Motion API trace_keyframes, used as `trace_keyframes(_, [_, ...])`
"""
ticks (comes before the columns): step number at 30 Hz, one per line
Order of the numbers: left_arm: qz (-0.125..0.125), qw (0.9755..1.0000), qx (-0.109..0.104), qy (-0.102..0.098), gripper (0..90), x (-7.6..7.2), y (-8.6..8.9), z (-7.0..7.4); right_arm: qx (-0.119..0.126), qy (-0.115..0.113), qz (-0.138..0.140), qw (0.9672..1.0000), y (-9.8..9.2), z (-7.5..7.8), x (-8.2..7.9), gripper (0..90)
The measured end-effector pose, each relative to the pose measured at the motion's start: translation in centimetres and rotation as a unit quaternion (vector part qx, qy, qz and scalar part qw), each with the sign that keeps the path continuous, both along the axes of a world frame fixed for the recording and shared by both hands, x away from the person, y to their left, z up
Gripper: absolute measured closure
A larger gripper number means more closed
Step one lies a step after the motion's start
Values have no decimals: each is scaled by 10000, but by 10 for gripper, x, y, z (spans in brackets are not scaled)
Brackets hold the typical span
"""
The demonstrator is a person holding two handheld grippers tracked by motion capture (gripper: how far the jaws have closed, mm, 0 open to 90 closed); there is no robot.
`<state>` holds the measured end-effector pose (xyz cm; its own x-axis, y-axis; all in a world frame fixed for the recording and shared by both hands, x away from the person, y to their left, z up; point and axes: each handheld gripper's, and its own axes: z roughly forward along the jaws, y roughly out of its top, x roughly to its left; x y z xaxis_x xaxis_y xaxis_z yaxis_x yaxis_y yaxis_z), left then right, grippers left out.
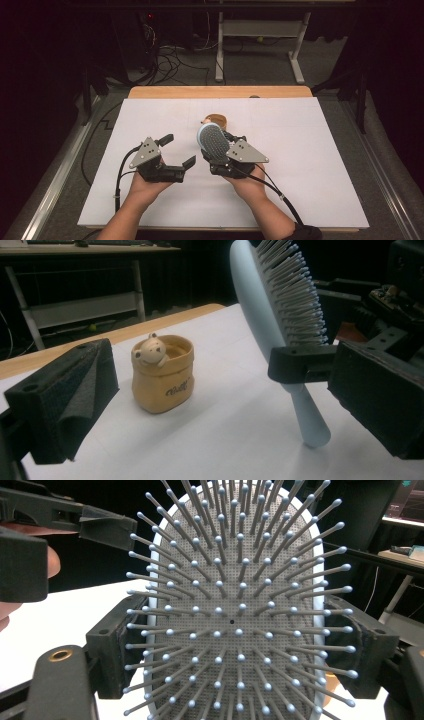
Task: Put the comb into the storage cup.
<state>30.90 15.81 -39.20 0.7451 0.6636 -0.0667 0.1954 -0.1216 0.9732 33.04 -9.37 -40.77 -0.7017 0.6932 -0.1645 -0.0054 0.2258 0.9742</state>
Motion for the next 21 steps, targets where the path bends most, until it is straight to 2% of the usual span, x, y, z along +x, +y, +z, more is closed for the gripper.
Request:
trace_keyframes(11, [-95,9999,-72,-24,8,1,-8,9,23,-66,39,10000,3,1,-2,211])
trace_keyframes(21, [-170,9997,-180,80,22,7,-20,10,22,-84,72,9999,7,0,-4,211])
